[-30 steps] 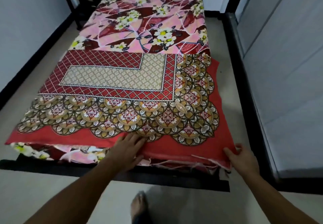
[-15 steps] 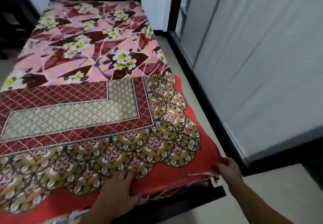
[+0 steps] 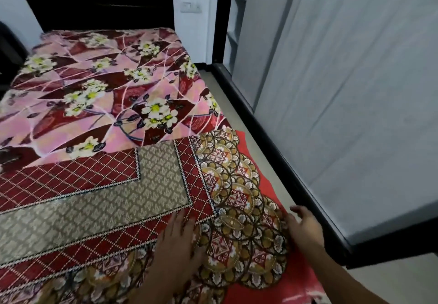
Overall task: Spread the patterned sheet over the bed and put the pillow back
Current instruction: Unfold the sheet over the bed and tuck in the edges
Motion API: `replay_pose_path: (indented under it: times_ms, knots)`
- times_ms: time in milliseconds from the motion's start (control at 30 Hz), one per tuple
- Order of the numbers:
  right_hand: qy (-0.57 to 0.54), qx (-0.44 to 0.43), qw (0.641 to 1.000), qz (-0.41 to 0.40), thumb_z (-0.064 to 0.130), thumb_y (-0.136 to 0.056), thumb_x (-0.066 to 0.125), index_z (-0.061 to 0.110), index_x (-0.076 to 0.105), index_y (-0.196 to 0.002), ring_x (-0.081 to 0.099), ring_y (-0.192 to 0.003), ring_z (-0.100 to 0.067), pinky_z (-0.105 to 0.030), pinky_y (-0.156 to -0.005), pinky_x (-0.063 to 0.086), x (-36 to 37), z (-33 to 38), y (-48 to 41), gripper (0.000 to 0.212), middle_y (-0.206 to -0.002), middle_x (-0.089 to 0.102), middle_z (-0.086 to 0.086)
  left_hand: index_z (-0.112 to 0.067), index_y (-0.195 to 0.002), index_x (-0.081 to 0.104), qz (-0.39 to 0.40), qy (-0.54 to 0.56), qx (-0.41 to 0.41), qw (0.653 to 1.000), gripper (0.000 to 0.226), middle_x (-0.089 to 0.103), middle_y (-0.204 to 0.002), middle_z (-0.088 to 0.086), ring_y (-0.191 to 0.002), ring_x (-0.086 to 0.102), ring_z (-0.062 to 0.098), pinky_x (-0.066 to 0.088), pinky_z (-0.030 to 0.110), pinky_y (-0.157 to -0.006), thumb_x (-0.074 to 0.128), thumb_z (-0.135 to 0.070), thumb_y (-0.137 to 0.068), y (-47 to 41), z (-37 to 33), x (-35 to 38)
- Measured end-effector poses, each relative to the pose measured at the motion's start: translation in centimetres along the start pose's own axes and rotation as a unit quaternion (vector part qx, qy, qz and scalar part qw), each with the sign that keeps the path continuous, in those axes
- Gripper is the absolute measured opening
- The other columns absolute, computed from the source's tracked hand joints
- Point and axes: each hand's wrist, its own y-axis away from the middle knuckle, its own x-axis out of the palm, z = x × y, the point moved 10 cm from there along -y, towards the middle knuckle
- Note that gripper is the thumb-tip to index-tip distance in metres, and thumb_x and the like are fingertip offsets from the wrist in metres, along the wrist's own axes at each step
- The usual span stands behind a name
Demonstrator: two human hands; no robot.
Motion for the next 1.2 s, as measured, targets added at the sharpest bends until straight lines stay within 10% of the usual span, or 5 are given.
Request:
replay_pose_path:
  times_ms: [100,333,500,800,1200]
  knots:
    - [-0.062,-0.021,0.997,0.026,0.036,-0.097,0.06,0.03,0.064,-0.111,0.066,-0.105,-0.023,-0.039,-0.09,0.056,2.3,4.5,-3.8,0.015,-0.115,0.07,-0.004,-0.018,-0.144,-0.038,0.089,0.002,-0.078,0.993,0.132,-0.048,-0.148,0.011,-0.138,-0.044,0.033,-0.036,0.048,-0.099,0.031,-0.099,-0.066,-4.0,0.6,1.5]
    - [-0.138,0.001,0.978,0.154,0.058,-0.094,0.057,0.032,0.064,-0.113,0.063,-0.112,-0.023,-0.043,-0.102,0.049,10.5,10.7,-15.1,0.033,-0.118,0.066,0.002,-0.015,-0.127,-0.056,0.21,0.018,-0.233,0.949,0.175,-0.063,-0.132,0.021,-0.126,-0.056,0.041,-0.041,0.066,-0.085,0.042,-0.107,-0.014,-8.7,1.4,7.0]
    - [-0.171,0.047,0.958,0.226,0.04,-0.103,0.044,0.016,0.057,-0.113,0.065,-0.1,-0.022,-0.038,-0.096,0.051,15.3,14.2,-21.1,0.028,-0.111,0.067,-0.004,-0.007,-0.148,0.034,-0.086,-0.037,-0.182,0.979,0.074,0.009,-0.166,0.018,-0.153,0.007,0.036,0.002,0.063,-0.119,0.06,-0.034,-0.084,-10.9,2.5,7.1]
    - [-0.182,0.143,0.943,0.241,0.032,-0.101,0.055,0.005,0.061,-0.122,0.065,-0.086,-0.021,-0.028,-0.064,0.047,17.9,12.4,-24.5,0.035,-0.1,0.068,-0.007,-0.009,-0.147,0.044,-0.339,-0.167,-0.172,0.91,0.052,0.047,-0.149,0.022,-0.138,0.043,0.04,0.035,0.073,-0.101,0.047,-0.018,-0.096,-10.6,3.2,7.1]
    - [-0.079,-0.109,0.99,0.037,0.025,-0.093,0.068,0.026,0.075,-0.107,0.063,-0.091,-0.011,-0.03,-0.084,0.051,12.1,14.1,-22.4,0.014,-0.098,0.069,0.008,-0.016,-0.145,0.052,-0.256,-0.123,-0.106,0.953,0.072,0.05,-0.147,0.017,-0.126,0.054,0.039,0.026,0.059,-0.11,0.068,-0.048,-0.082,-9.4,1.8,3.9]
